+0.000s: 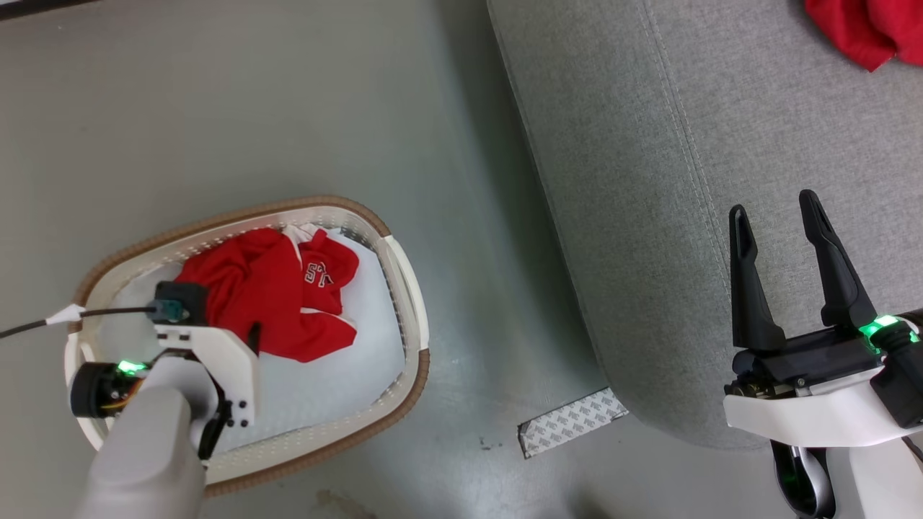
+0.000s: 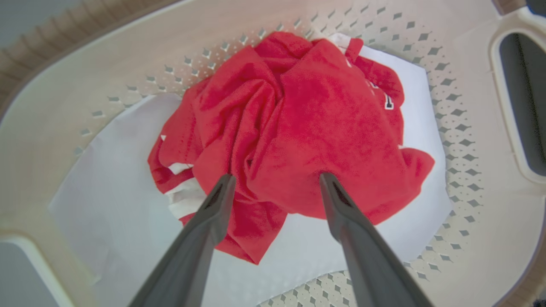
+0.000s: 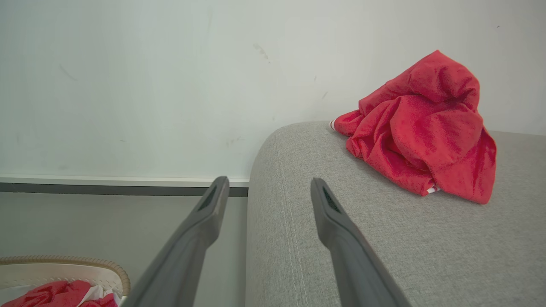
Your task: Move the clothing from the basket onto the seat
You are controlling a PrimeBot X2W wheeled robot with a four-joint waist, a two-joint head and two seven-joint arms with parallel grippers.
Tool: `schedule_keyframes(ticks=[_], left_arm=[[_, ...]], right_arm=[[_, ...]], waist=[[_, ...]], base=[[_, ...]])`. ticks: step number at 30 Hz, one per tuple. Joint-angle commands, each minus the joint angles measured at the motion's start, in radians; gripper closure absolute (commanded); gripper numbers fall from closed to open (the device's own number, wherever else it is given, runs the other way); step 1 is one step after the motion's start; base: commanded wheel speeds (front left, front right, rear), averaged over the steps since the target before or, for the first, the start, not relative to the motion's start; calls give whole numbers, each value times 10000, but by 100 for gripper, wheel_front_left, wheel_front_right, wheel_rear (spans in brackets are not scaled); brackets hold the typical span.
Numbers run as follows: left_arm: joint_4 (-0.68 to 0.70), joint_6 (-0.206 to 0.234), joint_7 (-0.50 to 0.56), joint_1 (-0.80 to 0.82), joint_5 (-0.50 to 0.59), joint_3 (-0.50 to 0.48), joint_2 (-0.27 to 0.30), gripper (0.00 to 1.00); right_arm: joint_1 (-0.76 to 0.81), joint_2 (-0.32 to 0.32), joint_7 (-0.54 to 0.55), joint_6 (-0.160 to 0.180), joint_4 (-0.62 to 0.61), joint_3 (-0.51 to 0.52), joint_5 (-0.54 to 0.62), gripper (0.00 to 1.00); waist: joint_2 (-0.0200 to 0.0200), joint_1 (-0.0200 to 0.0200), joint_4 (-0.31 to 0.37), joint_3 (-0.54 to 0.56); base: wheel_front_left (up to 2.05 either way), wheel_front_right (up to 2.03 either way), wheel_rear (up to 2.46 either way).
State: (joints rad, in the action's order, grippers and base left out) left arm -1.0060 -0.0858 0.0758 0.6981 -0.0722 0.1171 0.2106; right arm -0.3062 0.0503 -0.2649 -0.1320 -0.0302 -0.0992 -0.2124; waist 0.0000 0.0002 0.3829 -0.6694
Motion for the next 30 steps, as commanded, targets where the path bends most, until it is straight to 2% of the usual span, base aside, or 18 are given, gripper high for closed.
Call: schedule_keyframes(ticks=[1,14,22,23,24,25,26,30], left_arm=[[-105,11,-110,174,-25,5,125,0],[-910,-235,-193,998,-343,184,354,0],[-1159,-370,-310,1250,-530,422,184,0],[-1185,-362,-342,1265,-523,484,173,21],[-1194,-381,-359,1280,-522,552,161,60],[-1197,-394,-437,1294,-518,614,166,91],[-1213,-402,-484,1306,-496,684,179,100],[-1326,-426,-652,1342,-583,872,126,100]], right_arm=[[-132,4,10,26,-34,-34,-18,0],[-197,3,10,26,-124,-113,-183,0],[-243,3,10,26,-157,-120,-182,0],[-261,3,10,26,-148,-123,-180,0],[-279,3,10,26,-140,-126,-176,0],[-295,4,10,26,-134,-120,-176,0],[-315,4,10,26,-127,-111,-180,0],[-315,3,10,26,-63,4,-134,0]], waist=[[0,-2,24,-61],[0,-2,167,-655],[0,-2,158,-875],[0,-2,162,-888],[0,-2,167,-900],[0,-2,172,-906],[0,-2,179,-908],[0,-2,114,-787]], base=[[0,0,0],[0,0,0],[0,0,0],[0,0,0],[0,0,0],[0,0,0],[0,0,0],[0,0,0]])
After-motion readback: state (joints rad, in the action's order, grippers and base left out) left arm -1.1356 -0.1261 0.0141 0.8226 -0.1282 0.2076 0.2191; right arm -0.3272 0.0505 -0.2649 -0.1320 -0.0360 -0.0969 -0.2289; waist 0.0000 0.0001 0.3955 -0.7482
